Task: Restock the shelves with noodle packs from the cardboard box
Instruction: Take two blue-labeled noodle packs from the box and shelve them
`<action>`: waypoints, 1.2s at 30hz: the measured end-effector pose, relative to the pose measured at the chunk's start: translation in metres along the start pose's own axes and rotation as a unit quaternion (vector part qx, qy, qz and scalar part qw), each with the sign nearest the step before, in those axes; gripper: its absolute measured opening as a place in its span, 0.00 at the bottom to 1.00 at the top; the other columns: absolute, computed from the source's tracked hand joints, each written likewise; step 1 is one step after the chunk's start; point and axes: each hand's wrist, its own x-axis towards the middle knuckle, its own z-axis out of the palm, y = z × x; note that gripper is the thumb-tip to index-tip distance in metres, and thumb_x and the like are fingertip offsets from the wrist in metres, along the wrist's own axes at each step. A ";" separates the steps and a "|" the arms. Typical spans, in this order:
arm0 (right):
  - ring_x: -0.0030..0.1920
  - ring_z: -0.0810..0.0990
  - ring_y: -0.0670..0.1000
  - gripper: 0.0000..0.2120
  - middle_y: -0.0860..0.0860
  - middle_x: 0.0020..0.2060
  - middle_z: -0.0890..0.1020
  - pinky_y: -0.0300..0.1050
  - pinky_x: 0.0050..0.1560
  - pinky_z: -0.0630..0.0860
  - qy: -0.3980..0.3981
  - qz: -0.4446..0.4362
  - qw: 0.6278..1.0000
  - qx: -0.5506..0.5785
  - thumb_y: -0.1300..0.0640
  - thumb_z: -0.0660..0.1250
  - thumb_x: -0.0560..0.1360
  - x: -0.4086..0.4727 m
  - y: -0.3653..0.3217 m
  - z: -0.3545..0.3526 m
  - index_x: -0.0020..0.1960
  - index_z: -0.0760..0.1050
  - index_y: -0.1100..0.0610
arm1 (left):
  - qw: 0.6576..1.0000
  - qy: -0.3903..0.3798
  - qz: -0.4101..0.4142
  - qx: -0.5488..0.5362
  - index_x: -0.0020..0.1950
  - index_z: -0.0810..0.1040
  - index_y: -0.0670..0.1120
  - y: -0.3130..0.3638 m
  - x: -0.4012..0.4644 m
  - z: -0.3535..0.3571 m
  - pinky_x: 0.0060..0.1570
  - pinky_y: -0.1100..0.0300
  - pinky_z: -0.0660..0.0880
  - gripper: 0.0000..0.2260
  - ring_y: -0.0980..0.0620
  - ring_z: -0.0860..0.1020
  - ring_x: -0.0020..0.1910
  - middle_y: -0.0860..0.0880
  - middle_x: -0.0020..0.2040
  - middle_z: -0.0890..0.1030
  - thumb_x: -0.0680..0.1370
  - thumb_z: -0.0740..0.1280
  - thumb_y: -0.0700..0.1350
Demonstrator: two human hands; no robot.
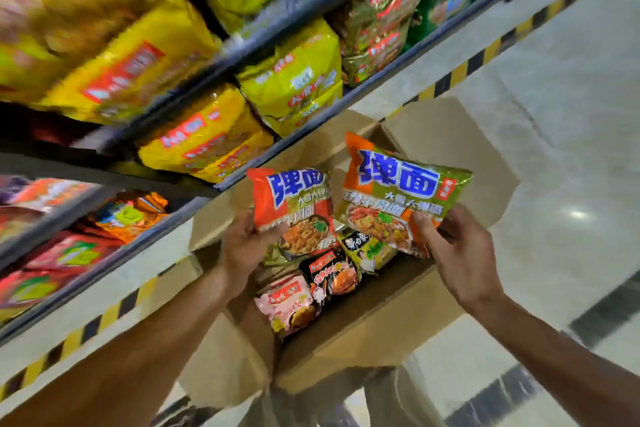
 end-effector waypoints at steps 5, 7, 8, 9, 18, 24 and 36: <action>0.47 0.84 0.49 0.08 0.46 0.47 0.84 0.53 0.47 0.81 0.040 -0.009 0.999 -0.027 0.42 0.65 0.79 -0.055 -0.103 -0.025 0.53 0.78 0.44 | 0.998 0.041 0.039 -0.002 0.56 0.78 0.41 0.079 -0.095 -0.058 0.42 0.68 0.78 0.15 0.62 0.83 0.41 0.46 0.50 0.85 0.72 0.76 0.35; 0.45 0.84 0.51 0.12 0.49 0.45 0.84 0.55 0.45 0.80 0.056 -0.012 0.998 -0.030 0.41 0.65 0.79 -0.081 -0.146 -0.037 0.52 0.77 0.49 | 0.998 0.035 0.060 -0.013 0.53 0.76 0.43 0.110 -0.134 -0.083 0.48 0.59 0.78 0.14 0.57 0.83 0.43 0.47 0.47 0.85 0.72 0.76 0.34; 0.45 0.84 0.51 0.12 0.49 0.45 0.84 0.54 0.45 0.80 0.065 -0.013 0.998 -0.022 0.42 0.65 0.79 -0.094 -0.167 -0.043 0.52 0.78 0.50 | 0.997 0.032 0.071 -0.019 0.53 0.75 0.42 0.125 -0.153 -0.096 0.49 0.58 0.79 0.14 0.58 0.82 0.43 0.50 0.46 0.85 0.72 0.75 0.34; 0.46 0.84 0.50 0.11 0.49 0.46 0.85 0.53 0.47 0.81 0.070 -0.013 0.997 -0.012 0.43 0.65 0.79 -0.107 -0.189 -0.049 0.52 0.78 0.50 | 0.996 0.026 0.085 -0.022 0.54 0.75 0.42 0.140 -0.174 -0.108 0.49 0.59 0.78 0.14 0.59 0.82 0.43 0.52 0.45 0.85 0.72 0.75 0.34; 0.47 0.84 0.43 0.08 0.45 0.48 0.84 0.53 0.51 0.81 0.106 -0.037 0.993 0.023 0.47 0.65 0.80 -0.228 -0.326 -0.084 0.53 0.78 0.50 | 0.982 0.022 0.173 -0.071 0.61 0.78 0.49 0.204 -0.338 -0.200 0.50 0.58 0.82 0.17 0.54 0.83 0.54 0.52 0.55 0.85 0.75 0.74 0.37; 0.48 0.84 0.46 0.14 0.46 0.47 0.84 0.57 0.52 0.80 0.083 -0.113 0.990 -0.004 0.39 0.64 0.78 -0.273 -0.379 -0.109 0.52 0.77 0.50 | 0.971 0.044 0.211 -0.105 0.64 0.76 0.47 0.224 -0.419 -0.236 0.55 0.54 0.80 0.18 0.51 0.83 0.56 0.50 0.57 0.85 0.75 0.74 0.39; 0.43 0.83 0.50 0.18 0.48 0.43 0.83 0.59 0.43 0.81 -0.026 -0.263 0.964 -0.011 0.34 0.62 0.76 -0.350 -0.441 -0.127 0.49 0.75 0.48 | 0.931 0.181 0.283 -0.145 0.53 0.74 0.59 0.208 -0.592 -0.276 0.47 0.68 0.76 0.15 0.75 0.78 0.43 0.59 0.51 0.81 0.77 0.72 0.41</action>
